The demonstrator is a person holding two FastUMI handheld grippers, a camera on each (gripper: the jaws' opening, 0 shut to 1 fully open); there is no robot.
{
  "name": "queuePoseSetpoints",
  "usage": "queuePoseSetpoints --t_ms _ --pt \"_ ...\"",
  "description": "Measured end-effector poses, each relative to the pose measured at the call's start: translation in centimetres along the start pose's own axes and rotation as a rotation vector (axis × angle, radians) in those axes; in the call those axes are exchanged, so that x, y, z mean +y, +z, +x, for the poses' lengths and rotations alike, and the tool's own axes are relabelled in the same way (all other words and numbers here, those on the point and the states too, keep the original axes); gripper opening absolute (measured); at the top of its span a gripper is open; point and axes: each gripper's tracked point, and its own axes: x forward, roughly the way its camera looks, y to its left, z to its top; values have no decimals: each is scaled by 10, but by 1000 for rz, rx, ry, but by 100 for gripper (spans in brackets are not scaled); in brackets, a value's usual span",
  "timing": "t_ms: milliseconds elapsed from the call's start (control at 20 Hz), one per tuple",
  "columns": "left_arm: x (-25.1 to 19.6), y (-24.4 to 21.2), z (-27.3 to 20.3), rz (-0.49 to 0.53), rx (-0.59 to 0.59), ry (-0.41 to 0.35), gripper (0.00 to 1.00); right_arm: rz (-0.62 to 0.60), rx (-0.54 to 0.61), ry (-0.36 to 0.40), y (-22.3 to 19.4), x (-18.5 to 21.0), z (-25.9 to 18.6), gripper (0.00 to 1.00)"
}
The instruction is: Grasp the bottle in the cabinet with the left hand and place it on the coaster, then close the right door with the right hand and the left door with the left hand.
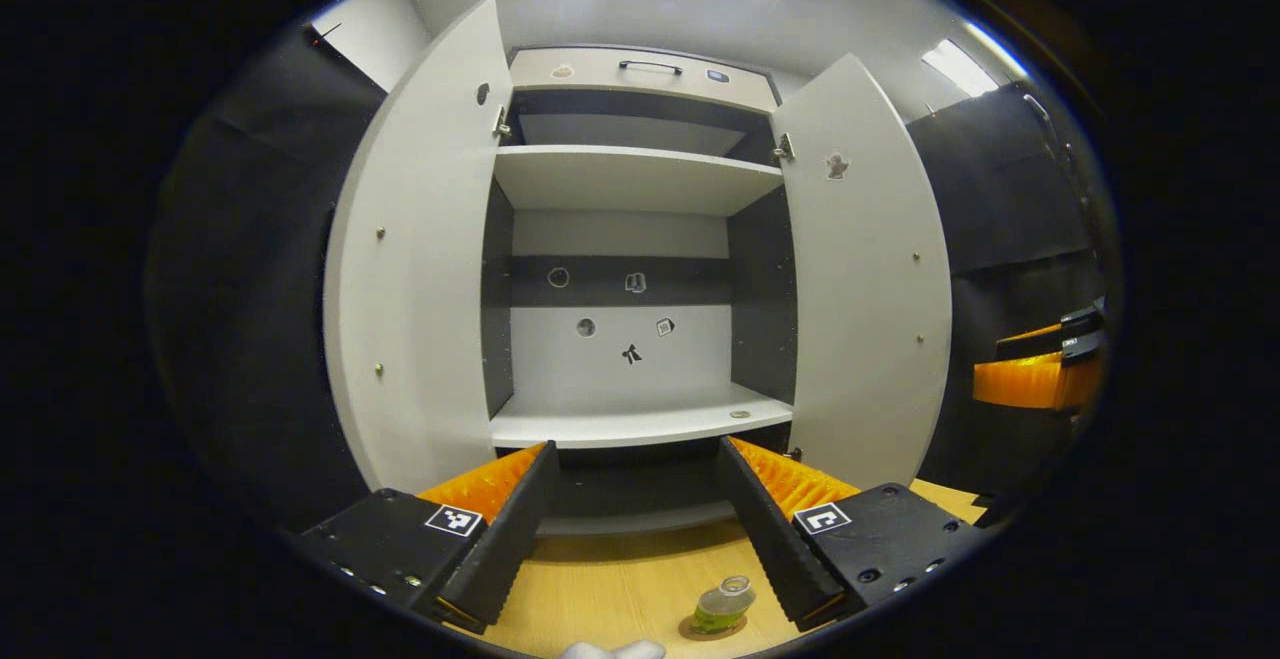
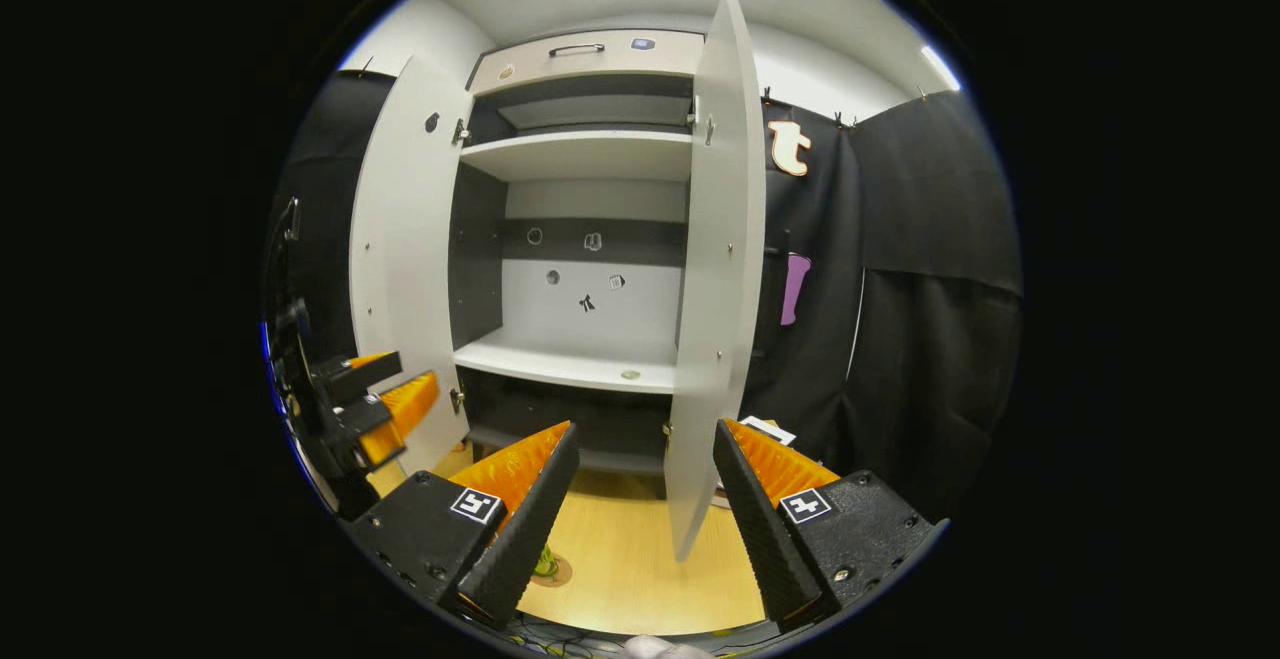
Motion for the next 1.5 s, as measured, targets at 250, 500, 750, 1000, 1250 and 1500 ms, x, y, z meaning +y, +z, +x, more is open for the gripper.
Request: queuePoseSetpoints --t_ms 250,500,750,1000,1250,1500 --pt "52 -2 -36 10 46 143 97 13 -38 -37 13 -32 13 83" --pt "68 -12 -57 0 89 214 97 6 -71 -144 33 -116 34 83" --pt "51 -8 -66 4 83 243 93 4 -107 -191 65 -193 65 83" --pt "33 -1 -59 -15 76 264 96 1 -73 -92 70 -202 102 83" --pt "19 0 -59 -12 82 297 96 -27 -77 44 70 -177 117 83" --pt "14 -1 -60 -13 91 318 96 7 -54 94 66 -167 117 80"
